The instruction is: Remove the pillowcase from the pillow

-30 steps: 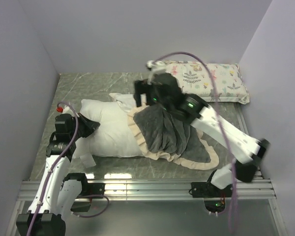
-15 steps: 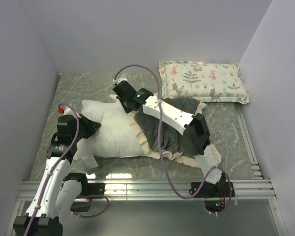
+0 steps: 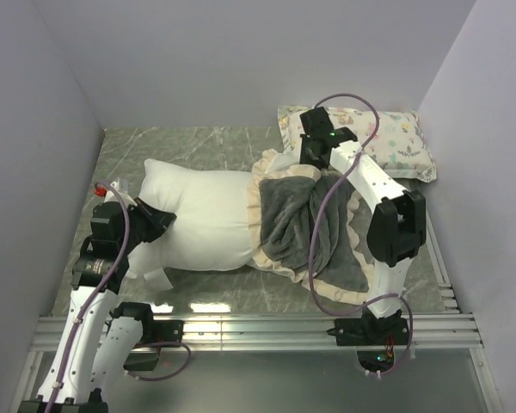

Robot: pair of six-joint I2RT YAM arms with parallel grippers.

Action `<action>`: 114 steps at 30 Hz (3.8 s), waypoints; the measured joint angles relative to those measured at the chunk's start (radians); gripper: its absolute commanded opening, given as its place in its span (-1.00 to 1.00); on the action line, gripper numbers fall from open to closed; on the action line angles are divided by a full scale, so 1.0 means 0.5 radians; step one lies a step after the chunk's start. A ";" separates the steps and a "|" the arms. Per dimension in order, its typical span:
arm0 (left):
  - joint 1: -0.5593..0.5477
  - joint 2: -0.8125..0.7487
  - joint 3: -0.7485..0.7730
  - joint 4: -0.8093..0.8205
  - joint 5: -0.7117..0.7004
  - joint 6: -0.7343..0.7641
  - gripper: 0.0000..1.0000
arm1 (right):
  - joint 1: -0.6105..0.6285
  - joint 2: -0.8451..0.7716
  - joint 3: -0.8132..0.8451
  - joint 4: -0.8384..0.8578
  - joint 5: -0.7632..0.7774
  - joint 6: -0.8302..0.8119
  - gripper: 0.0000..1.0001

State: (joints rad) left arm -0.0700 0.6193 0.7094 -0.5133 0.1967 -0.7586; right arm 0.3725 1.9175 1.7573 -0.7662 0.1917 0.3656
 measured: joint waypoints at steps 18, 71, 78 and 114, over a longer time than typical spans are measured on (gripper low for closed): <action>0.033 0.435 -0.056 0.279 -0.163 -0.105 -0.99 | 0.722 -1.006 -0.328 0.191 0.472 -0.119 0.82; 0.047 0.740 0.852 0.050 -0.024 0.274 0.70 | 0.575 -0.803 -0.679 0.536 -0.533 -0.123 -1.00; 0.047 0.646 0.851 0.089 0.042 0.268 0.78 | 0.539 -0.313 -0.456 0.695 -0.433 -0.076 -0.47; -0.840 1.019 0.378 0.307 -0.584 0.209 -0.99 | 0.819 -1.233 -1.411 0.737 0.230 -0.108 -0.37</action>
State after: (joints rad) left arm -0.4900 1.1286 0.8982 -0.3599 -0.0956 -0.6540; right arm 0.7818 1.3010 1.0519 -0.3977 0.3069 0.3119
